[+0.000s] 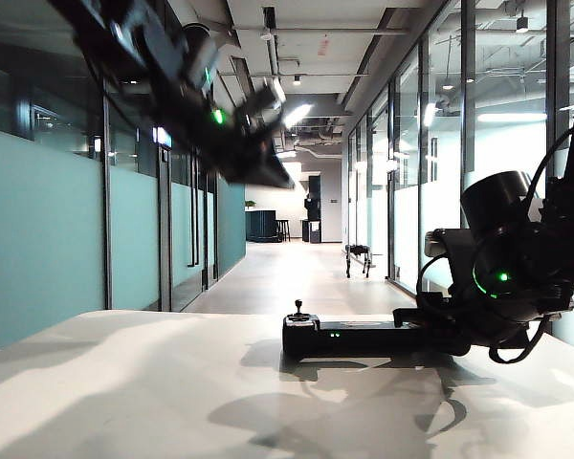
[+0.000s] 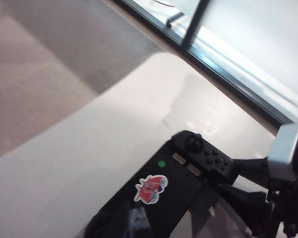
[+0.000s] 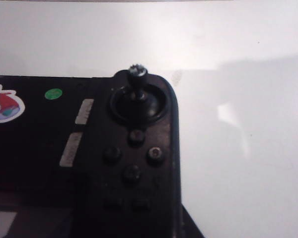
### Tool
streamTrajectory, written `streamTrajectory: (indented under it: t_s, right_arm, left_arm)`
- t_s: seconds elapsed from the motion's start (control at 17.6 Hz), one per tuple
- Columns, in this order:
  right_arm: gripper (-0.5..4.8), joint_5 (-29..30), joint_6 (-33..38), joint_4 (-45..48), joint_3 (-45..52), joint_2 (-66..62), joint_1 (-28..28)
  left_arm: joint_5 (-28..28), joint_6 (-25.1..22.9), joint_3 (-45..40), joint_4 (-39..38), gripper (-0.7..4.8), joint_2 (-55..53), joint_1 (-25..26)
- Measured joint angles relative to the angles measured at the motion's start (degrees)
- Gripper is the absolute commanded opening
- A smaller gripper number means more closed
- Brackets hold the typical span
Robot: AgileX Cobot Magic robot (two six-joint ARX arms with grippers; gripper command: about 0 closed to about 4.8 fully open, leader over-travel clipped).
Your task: Push the left joystick on the remote control sitting on the white table forward to make the robot dog walk in a straight line until it approaches the door.
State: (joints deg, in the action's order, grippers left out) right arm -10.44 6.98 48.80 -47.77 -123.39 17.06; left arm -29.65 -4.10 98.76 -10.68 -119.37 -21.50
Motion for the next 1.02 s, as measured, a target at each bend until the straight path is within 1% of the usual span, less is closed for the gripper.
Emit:
streamTrajectory:
  t_s: [0.06,0.17,0.34,0.57,0.68,0.74,0.85,0.91,0.97,1.02]
  right_arm:
    - [3.02,0.0,0.0,0.3,0.0,0.0,0.0]
    - [3.04,0.0,0.0,1.5,0.0,0.1,0.0]
    - [3.03,0.0,0.0,1.4,0.0,0.2,0.0]
    - [3.01,0.0,-1.0,-1.0,0.0,4.5,0.0]
    - [2.97,0.0,-2.1,-3.7,0.0,7.3,0.0]
    - [2.58,0.0,-2.5,-6.0,0.0,9.7,0.0]
    - [0.93,0.0,-2.6,-8.5,0.0,13.1,0.0]
    - [0.24,0.0,-2.6,-10.0,0.2,14.9,0.0]
    - [-0.06,0.0,-2.9,-11.1,1.2,17.6,0.0]
    - [-0.06,0.0,-3.1,-11.7,2.4,20.3,0.0]
  left_arm:
    - [1.6,0.0,0.0,-0.8,-0.05,1.3,0.0]
    - [5.5,0.0,0.0,-2.2,-0.05,5.1,0.0]
    - [9.3,0.1,0.0,-3.4,-0.05,7.6,0.0]
    - [11.2,1.2,-0.1,-3.9,-0.05,8.8,0.0]
    - [12.4,1.2,-0.1,-4.2,-0.05,8.8,0.0]
    - [12.8,1.3,-0.1,-4.2,-0.05,8.8,0.1]
    - [13.0,2.3,-0.1,-4.2,-0.05,8.8,0.1]
    - [13.3,2.5,-0.1,-4.2,-0.05,8.8,0.1]
    - [14.6,2.6,-0.1,-4.2,-0.05,8.8,0.1]
    - [15.4,2.6,-0.1,-4.2,-0.05,8.8,0.1]
